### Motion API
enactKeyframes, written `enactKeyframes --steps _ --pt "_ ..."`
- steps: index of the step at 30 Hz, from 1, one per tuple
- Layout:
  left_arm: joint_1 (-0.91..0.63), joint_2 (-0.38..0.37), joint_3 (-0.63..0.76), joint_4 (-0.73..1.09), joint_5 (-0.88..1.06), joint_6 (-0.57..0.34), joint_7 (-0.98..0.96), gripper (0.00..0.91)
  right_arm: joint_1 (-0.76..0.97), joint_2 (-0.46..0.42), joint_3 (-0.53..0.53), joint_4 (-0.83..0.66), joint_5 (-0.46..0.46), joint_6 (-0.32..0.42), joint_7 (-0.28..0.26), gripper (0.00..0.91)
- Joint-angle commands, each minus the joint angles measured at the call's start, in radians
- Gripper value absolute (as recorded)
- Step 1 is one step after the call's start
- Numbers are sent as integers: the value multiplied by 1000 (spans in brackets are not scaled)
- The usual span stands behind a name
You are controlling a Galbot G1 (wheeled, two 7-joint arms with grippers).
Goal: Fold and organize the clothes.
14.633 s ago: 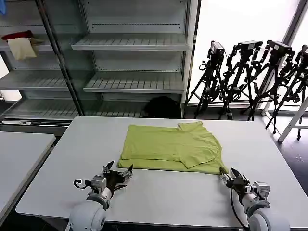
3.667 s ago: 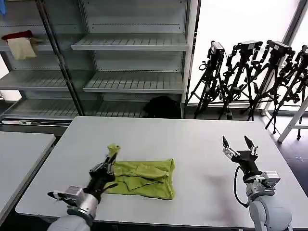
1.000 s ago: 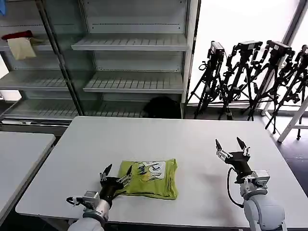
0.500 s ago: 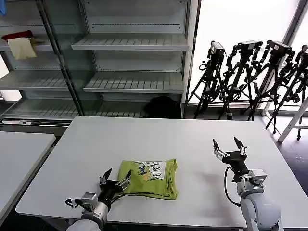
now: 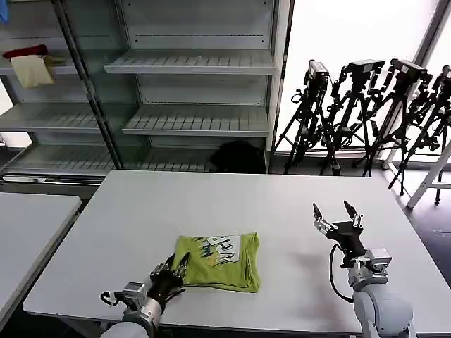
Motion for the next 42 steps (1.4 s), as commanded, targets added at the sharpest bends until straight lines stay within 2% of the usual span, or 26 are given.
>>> enactKeyframes --steps 1,8,15,21,28,42 --pt "-2 -6 0 8 -15 15 -3 20 2 1 0 3 0 0 0 907" --pt "-4 -11 -2 3 -27 -64 -8 0 -1 -1 2 7 0 0 1 907" --pt "-8 -7 -21 -10 -28 -93 -4 0 -6 0 5 8 0 2 0 907" --pt "-2 44 -126 -52 118 -109 71 0 -7 -9 11 4 5 5 1 907" --pt "-21 172 -314 -3 201 -112 169 0 -5 -11 8 -5 8 9 1 907" --pt "-47 468 -615 114 187 -156 236 0 -8 -20 12 -30 19 23 1 907"
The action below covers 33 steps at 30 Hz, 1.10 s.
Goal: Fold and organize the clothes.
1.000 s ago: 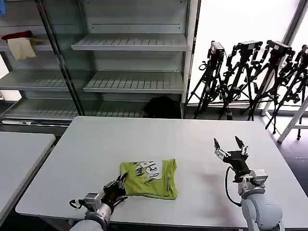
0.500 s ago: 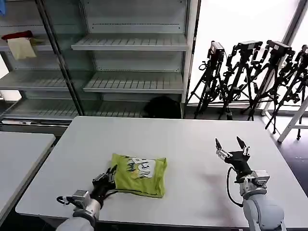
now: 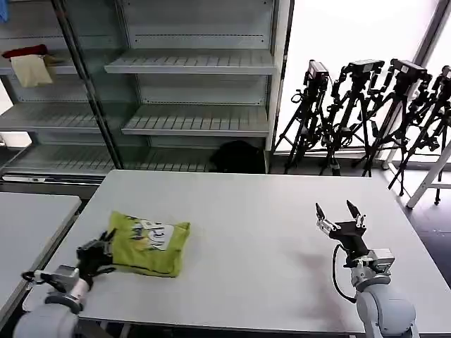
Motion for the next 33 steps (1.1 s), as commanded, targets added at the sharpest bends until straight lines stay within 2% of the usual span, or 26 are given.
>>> enactKeyframes --steps 1,6,12,15,17,18,19,21,25,30,31,32,33 --pt "-17 225 -252 51 12 -14 51 0 -4 -4 3 -17 5 12 0 907" --pt "-41 254 -281 -62 -52 50 47 0 -10 -14 10 -30 22 19 -3 907" --pt "-40 201 -135 -241 83 83 46 0 -26 -29 16 -51 32 32 -6 907" --pt "-21 125 73 -249 242 57 60 0 -31 -34 23 -57 35 34 -6 907" --pt "-1 67 262 -202 444 7 50 10 -36 -35 26 -60 35 35 -7 907" --pt "0 36 305 -185 484 -3 48 0 -37 -35 27 -62 35 35 -6 907" --pt "-6 -17 410 -140 561 -21 37 10 -41 -35 28 -66 34 38 -5 907" --pt "-26 -93 493 -84 609 -31 18 10 -48 -33 29 -72 33 40 -5 907" --pt "-106 -187 639 -17 561 -13 -38 10 -53 -33 31 -73 32 41 -3 907" --pt "-229 -199 685 -53 252 84 -119 20 -47 -29 34 -58 28 31 -1 907" --pt "-253 -197 692 -57 159 117 -164 60 -46 -27 34 -52 26 27 -2 907" --pt "-271 -196 695 -58 94 143 -177 232 -45 -26 34 -50 26 26 -1 907" --pt "-277 -195 699 -57 74 153 -189 907 -44 -24 33 -48 25 24 -1 907"
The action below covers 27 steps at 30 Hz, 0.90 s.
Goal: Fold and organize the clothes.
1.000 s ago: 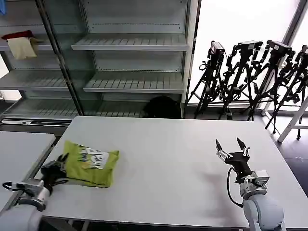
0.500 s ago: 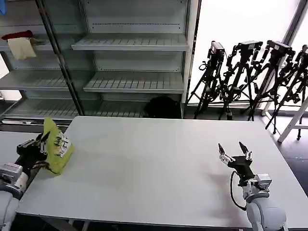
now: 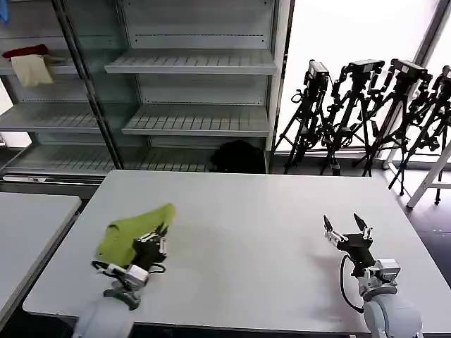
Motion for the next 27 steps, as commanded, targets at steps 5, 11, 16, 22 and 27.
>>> enactKeyframes --steps 5,11,16,22,27 --pt "-196 -142 334 64 -350 135 -175 907 -1 12 -22 42 -4 -48 5 907" --pt "-201 -140 370 -15 -420 171 -192 907 7 39 -91 153 94 -266 18 907" --pt "-170 -112 328 -148 -477 187 -214 907 51 93 -274 193 229 -376 161 907" --pt "-167 -51 161 -184 -512 186 -216 907 140 76 -529 148 606 -378 443 907" --pt "-136 -12 -17 -174 -544 177 -202 907 196 216 -632 101 732 -380 590 907"
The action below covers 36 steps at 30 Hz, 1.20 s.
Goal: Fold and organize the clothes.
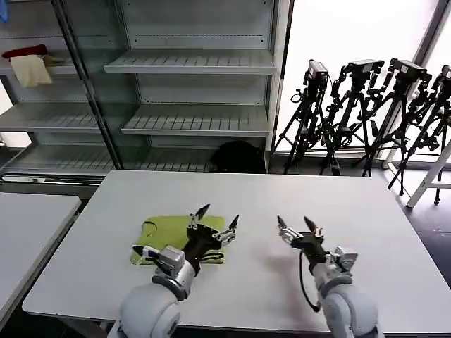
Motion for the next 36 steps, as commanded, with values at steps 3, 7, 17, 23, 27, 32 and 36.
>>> enactKeyframes --steps 3,7,17,23,27,32,36 --pt "39 54 -315 -61 -133 15 -8 907 141 211 -379 -89 479 -91 440 907" --pt "68 55 -356 -73 -148 17 -1 907 163 259 -413 -149 486 -92 518 907" --pt "88 41 -380 -83 -165 21 3 907 193 282 -411 -180 485 -91 621 675" --pt "90 35 -383 -73 -171 21 4 907 195 280 -391 -158 483 -89 676 635" --pt "89 28 -377 -64 -170 19 4 907 192 272 -377 -143 482 -89 699 222" --pt "85 18 -370 -55 -169 18 4 907 182 260 -362 -123 468 -87 721 0" --pt "84 13 -366 -52 -168 16 4 907 175 249 -352 -105 455 -87 720 0"
